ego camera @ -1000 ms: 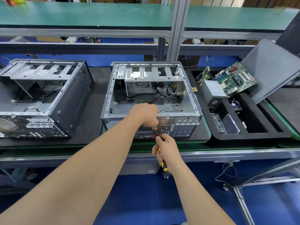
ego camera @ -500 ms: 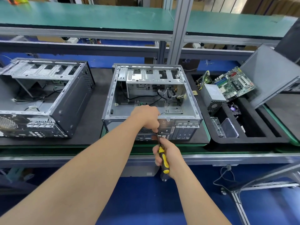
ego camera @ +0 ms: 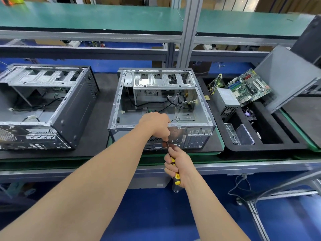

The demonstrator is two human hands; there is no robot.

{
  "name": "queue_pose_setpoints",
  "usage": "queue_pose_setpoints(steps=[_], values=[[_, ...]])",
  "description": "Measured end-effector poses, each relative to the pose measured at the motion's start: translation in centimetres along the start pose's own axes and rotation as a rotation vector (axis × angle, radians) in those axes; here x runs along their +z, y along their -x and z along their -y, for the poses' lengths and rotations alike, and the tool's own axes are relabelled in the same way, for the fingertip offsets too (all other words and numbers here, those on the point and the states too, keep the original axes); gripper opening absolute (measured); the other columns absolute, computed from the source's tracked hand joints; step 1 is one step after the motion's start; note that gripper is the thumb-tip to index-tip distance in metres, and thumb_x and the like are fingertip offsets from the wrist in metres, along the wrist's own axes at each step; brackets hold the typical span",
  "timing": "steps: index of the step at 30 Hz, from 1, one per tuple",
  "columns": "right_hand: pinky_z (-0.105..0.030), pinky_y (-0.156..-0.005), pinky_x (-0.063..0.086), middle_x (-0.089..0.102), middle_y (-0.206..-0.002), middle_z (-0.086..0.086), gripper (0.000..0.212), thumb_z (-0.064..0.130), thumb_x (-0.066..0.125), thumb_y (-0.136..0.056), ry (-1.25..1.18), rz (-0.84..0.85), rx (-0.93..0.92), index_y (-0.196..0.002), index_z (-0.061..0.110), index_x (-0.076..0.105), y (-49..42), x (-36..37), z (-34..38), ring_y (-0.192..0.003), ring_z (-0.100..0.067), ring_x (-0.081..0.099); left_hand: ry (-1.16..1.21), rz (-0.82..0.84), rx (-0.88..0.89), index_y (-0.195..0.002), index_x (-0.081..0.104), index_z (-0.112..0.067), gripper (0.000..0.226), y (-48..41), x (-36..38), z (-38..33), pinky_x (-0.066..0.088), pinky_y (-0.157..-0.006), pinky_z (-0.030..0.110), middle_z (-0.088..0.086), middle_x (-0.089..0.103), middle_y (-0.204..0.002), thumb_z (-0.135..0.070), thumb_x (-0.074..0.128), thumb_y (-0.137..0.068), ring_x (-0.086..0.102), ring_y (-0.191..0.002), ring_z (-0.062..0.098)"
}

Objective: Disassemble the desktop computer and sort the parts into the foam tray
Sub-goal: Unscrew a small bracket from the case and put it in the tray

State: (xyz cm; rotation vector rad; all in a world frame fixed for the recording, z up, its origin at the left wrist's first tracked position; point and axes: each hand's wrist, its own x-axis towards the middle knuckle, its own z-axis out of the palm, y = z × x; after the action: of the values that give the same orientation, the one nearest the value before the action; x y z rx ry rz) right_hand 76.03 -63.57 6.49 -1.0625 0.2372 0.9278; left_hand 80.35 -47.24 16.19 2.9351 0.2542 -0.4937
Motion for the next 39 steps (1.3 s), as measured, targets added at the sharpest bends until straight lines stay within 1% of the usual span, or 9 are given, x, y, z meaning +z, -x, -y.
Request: queue_pose_setpoints(steps=[5, 9, 16, 19, 22, 25, 32, 36, 39], values=[[-0.028, -0.04, 0.032, 0.058, -0.068, -0.008, 0.019, 0.022, 0.036, -0.113, 0.52, -0.194, -0.17, -0.124, 0.019, 0.052, 0.2, 1.2, 0.0, -0.041, -0.018, 0.036, -0.006, -0.009, -0.004, -0.109, 0.067, -0.02, 0.047, 0.3, -0.1, -0.1, 0.056, -0.07, 0.038, 0.0, 0.073, -0.094, -0.046, 0.082, -0.073, 0.066, -0.084, 0.025], [-0.032, -0.051, 0.046, 0.07, -0.102, -0.013, 0.02, 0.022, 0.039, -0.111, 0.993, -0.419, -0.387, -0.125, 0.019, 0.053, 0.0, 2.1, -0.6, -0.07, -0.022, 0.062, -0.007, -0.006, -0.005, -0.114, 0.068, -0.02, 0.048, 0.6, -0.2, -0.2, 0.055, -0.069, 0.037, 0.0, 0.071, -0.09, -0.045, 0.081, -0.075, 0.066, -0.084, 0.025], [-0.038, -0.062, 0.043, 0.064, -0.089, -0.008, 0.044, 0.014, 0.046, -0.103, 1.479, -0.6, -0.527, -0.145, 0.024, 0.04, -0.1, 2.6, -2.4, -0.079, -0.031, 0.064, 0.011, 0.007, -0.019, -0.122, 0.067, -0.022, 0.052, 0.8, -0.5, -0.3, 0.058, -0.077, 0.038, 0.001, 0.072, -0.099, -0.042, 0.08, -0.076, 0.068, -0.092, 0.028], [-0.039, -0.057, 0.051, 0.071, -0.08, -0.009, 0.023, 0.025, 0.042, -0.11, 1.091, -0.494, -0.47, -0.127, 0.021, 0.056, -0.1, 2.0, -2.2, -0.067, -0.025, 0.065, 0.017, 0.011, -0.014, -0.117, 0.068, -0.02, 0.049, 0.7, -0.4, -0.2, 0.058, -0.081, 0.042, 0.002, 0.072, -0.099, -0.043, 0.082, -0.076, 0.067, -0.094, 0.03], [-0.031, -0.041, 0.04, 0.069, -0.067, -0.009, 0.032, 0.026, 0.041, -0.111, 0.427, -0.234, -0.138, -0.113, 0.008, 0.068, -0.5, 1.1, -1.1, -0.038, -0.022, 0.046, 0.032, 0.009, -0.019, -0.126, 0.066, -0.021, 0.058, 0.7, -0.4, 0.0, 0.058, -0.085, 0.044, 0.003, 0.073, -0.112, -0.046, 0.082, -0.076, 0.066, -0.101, 0.03], [-0.029, -0.04, 0.036, 0.062, -0.071, -0.008, 0.033, 0.022, 0.04, -0.111, 0.021, -0.04, 0.025, -0.112, 0.002, 0.067, -0.2, 0.4, -0.4, -0.039, -0.018, 0.039, 0.04, -0.005, 0.001, -0.126, 0.066, -0.022, 0.06, 0.6, -0.2, 0.0, 0.056, -0.083, 0.042, 0.003, 0.072, -0.115, -0.049, 0.08, -0.074, 0.065, -0.102, 0.029], [-0.018, -0.03, 0.025, 0.047, -0.062, 0.0, 0.03, 0.031, 0.046, -0.108, -0.651, 0.423, 0.253, -0.103, 0.008, 0.064, 0.5, -0.6, -1.5, -0.032, -0.006, 0.03, 0.072, -0.016, -0.011, -0.081, 0.064, -0.02, 0.035, 0.5, -0.2, 0.2, 0.044, -0.059, 0.031, -0.001, 0.068, -0.077, -0.048, 0.079, -0.068, 0.063, -0.072, 0.022], [-0.019, -0.026, 0.023, 0.041, -0.057, 0.003, 0.033, 0.03, 0.045, -0.11, -0.614, 0.347, 0.212, -0.098, 0.008, 0.066, 0.2, 0.1, -1.2, -0.027, -0.006, 0.03, 0.089, -0.024, -0.017, -0.075, 0.062, -0.019, 0.034, 0.4, 0.0, 0.3, 0.041, -0.056, 0.031, -0.001, 0.067, -0.07, -0.047, 0.08, -0.069, 0.062, -0.067, 0.02], [-0.02, -0.026, 0.022, 0.04, -0.059, 0.003, 0.031, 0.035, 0.045, -0.113, -0.334, 0.17, 0.167, -0.099, 0.013, 0.062, 0.1, 0.4, -0.5, -0.03, -0.007, 0.026, 0.083, -0.027, -0.015, -0.075, 0.062, -0.016, 0.034, 0.4, 0.0, 0.2, 0.041, -0.056, 0.031, 0.001, 0.067, -0.07, -0.045, 0.08, -0.071, 0.062, -0.067, 0.022]])
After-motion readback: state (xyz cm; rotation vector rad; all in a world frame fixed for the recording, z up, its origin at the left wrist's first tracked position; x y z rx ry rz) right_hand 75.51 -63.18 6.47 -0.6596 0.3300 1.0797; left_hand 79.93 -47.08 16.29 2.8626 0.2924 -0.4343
